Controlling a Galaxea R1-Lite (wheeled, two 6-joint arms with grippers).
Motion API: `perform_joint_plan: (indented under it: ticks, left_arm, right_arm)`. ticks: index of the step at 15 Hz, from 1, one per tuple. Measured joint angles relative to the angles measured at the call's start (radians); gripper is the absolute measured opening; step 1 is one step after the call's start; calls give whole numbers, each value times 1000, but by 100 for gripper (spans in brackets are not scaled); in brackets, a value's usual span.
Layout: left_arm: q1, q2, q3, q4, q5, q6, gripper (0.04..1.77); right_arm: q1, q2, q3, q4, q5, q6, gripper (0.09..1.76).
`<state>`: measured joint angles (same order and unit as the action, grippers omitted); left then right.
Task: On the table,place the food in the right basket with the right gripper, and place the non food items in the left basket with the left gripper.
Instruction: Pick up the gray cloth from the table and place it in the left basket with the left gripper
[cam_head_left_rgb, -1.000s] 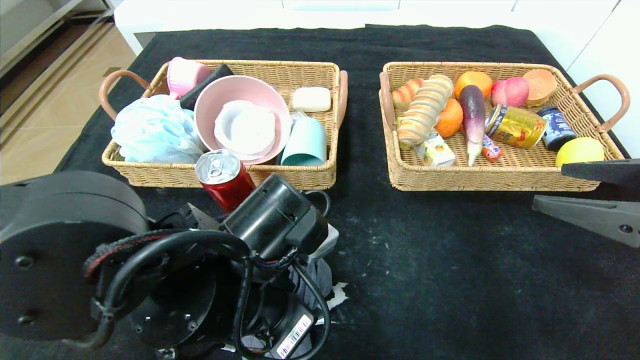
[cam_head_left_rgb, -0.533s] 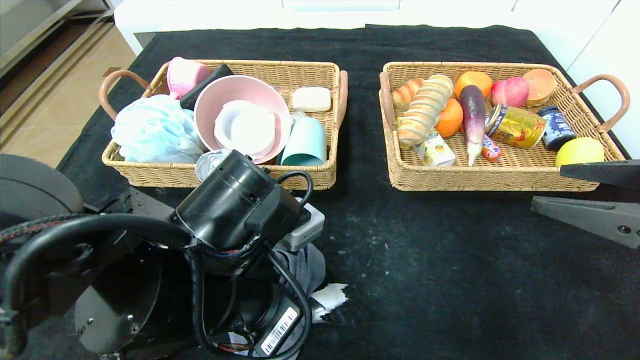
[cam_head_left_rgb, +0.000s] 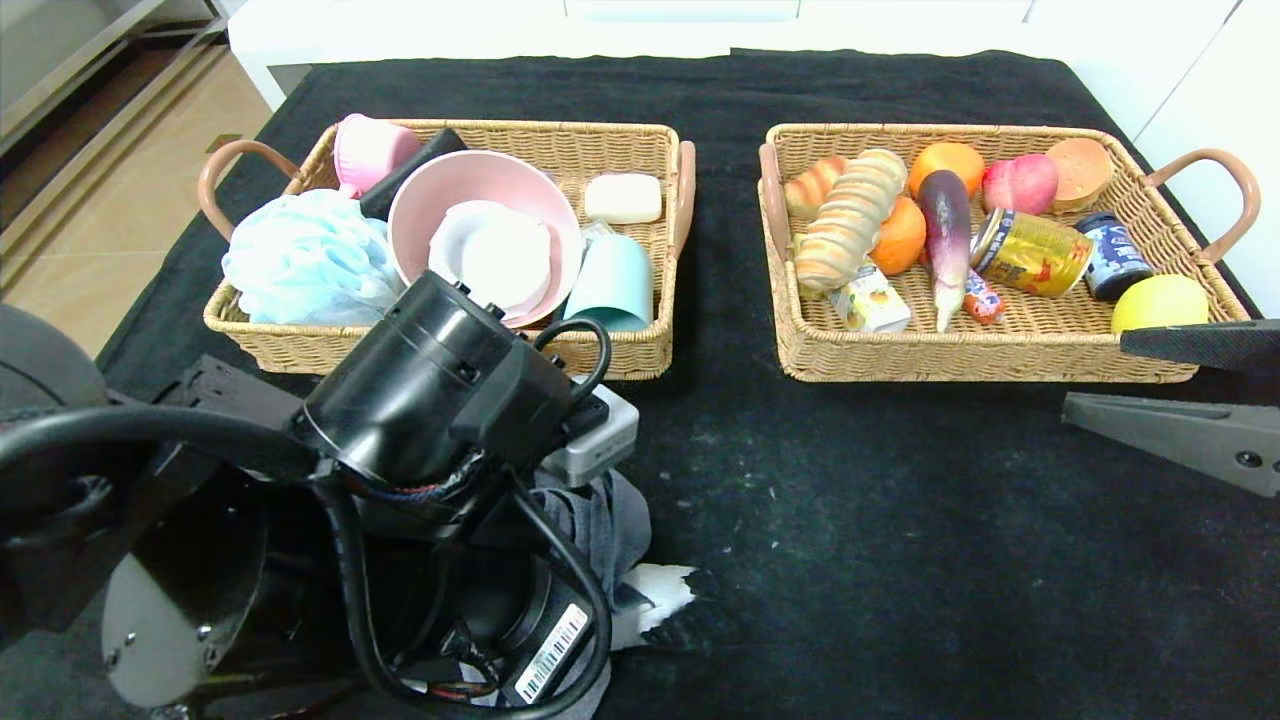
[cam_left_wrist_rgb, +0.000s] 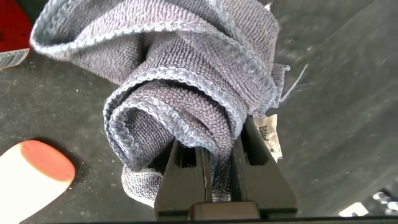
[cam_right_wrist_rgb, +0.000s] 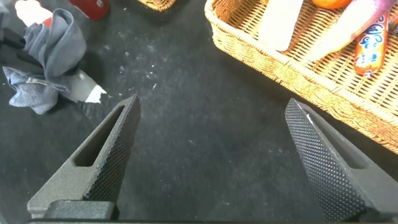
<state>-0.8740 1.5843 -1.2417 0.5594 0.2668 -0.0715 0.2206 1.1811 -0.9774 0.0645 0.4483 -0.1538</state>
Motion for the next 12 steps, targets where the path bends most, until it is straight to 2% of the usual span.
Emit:
perform_joint_plan:
  ticks: [4,12]
  left_arm:
    - [-5,-19,-9,-3,-53,-50,26]
    - [-5,-67,-54,-5,-102,-111,26]
  right_arm:
    - [0,0,-1,0,0,0,170]
    - [0,0,-1,-1,0,0,170]
